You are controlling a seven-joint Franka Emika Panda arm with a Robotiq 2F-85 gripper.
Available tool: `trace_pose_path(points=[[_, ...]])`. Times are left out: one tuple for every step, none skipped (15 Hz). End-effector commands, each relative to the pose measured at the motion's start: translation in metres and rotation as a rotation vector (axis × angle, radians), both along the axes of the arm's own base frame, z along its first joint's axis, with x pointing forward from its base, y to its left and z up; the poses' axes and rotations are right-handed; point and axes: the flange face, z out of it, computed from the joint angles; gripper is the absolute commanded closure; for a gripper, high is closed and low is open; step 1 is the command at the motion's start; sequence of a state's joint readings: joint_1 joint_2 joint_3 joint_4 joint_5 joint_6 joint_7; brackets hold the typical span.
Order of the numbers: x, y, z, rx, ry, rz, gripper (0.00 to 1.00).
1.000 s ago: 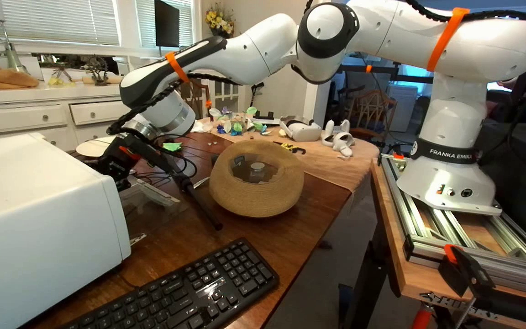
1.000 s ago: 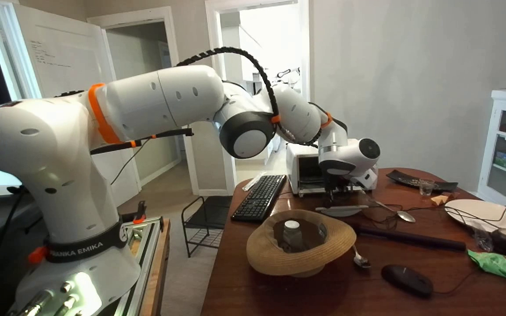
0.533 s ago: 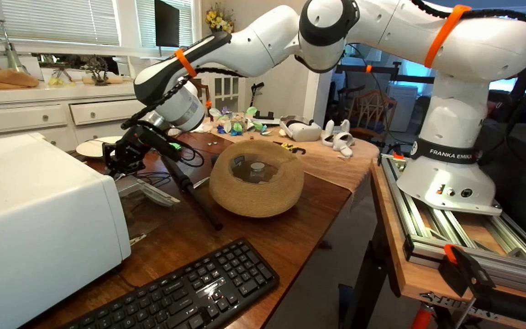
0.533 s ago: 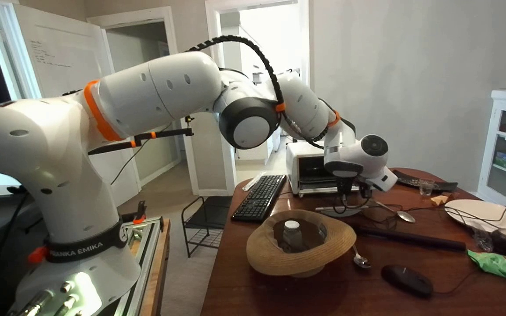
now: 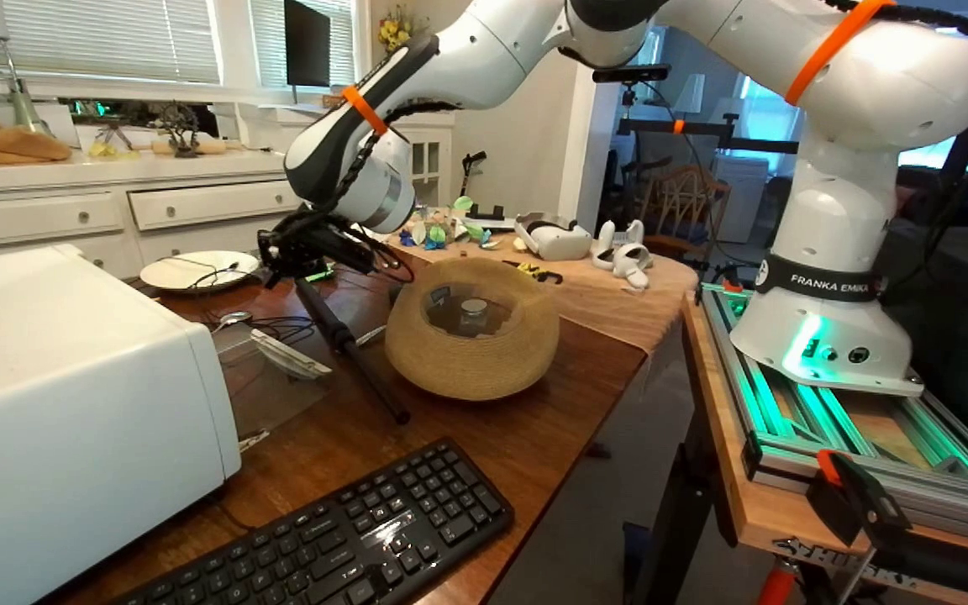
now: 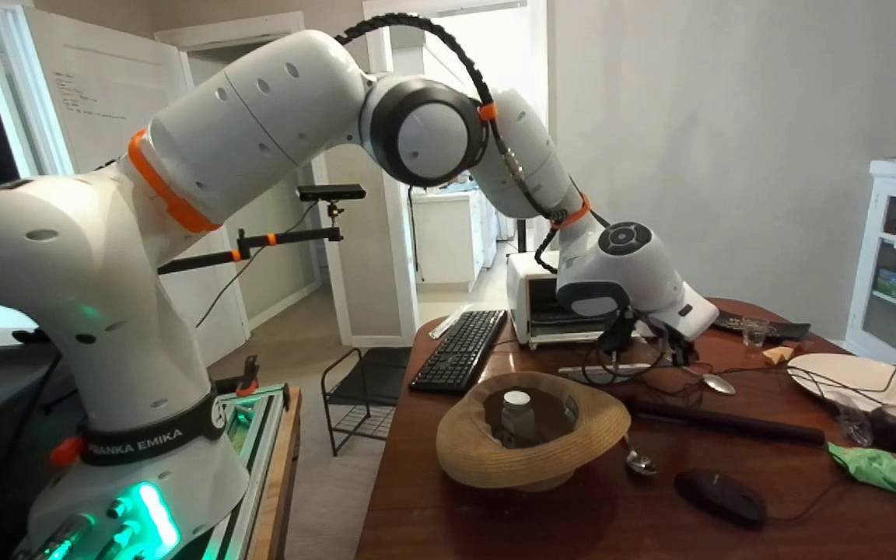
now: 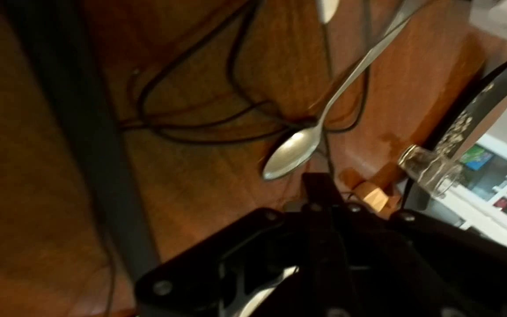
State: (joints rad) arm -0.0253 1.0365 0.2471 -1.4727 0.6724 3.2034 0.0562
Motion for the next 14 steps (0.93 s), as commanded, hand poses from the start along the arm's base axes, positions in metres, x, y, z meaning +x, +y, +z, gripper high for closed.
trace_pose_path(points=[[-0.047,-0.026,0.024,-0.101,0.047,-0.169,1.00],[-0.059,-0.033,0.024,-0.123,0.077,-0.200,1.00],[-0.069,-0.039,0.023,-0.145,0.110,-0.225,1.00],[-0.080,-0.042,0.021,-0.164,0.147,-0.244,1.00],[-0.088,-0.044,0.018,-0.185,0.185,-0.260,1.00],[-0.094,-0.045,0.015,-0.206,0.225,-0.275,1.00],[-0.097,-0.043,0.013,-0.223,0.275,-0.285,1.00],[-0.092,-0.036,0.006,-0.231,0.311,-0.269,1.00],[-0.089,-0.030,0.007,-0.243,0.333,-0.267,1.00],[-0.081,-0.023,0.011,-0.248,0.328,-0.251,1.00],[-0.075,-0.019,0.017,-0.261,0.319,-0.241,1.00],[-0.065,-0.012,0.023,-0.271,0.285,-0.219,1.00],[-0.054,-0.007,0.030,-0.284,0.275,-0.205,1.00],[-0.046,-0.005,0.033,-0.284,0.278,-0.188,1.00]])
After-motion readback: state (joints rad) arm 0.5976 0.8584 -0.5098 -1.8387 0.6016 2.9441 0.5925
